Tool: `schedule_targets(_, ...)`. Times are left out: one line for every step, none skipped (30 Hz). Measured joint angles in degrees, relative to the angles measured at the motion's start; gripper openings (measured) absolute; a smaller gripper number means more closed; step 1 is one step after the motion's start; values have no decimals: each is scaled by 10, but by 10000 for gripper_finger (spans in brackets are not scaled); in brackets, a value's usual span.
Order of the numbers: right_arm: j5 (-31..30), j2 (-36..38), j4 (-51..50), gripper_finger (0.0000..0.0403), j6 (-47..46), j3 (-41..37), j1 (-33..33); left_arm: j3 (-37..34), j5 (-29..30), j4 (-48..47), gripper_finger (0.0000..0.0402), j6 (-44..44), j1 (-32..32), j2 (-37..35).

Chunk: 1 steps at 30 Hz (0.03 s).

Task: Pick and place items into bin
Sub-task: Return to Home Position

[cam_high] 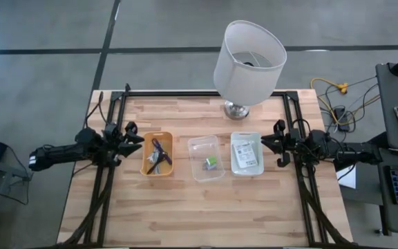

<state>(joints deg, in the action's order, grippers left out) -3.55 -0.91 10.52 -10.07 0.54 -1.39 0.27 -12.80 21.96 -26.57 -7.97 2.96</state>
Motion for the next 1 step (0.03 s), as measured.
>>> schedule_targets(0, 0, 0, 59, 0, 0, 0, 0, 0, 0, 125, 0, 0, 0)
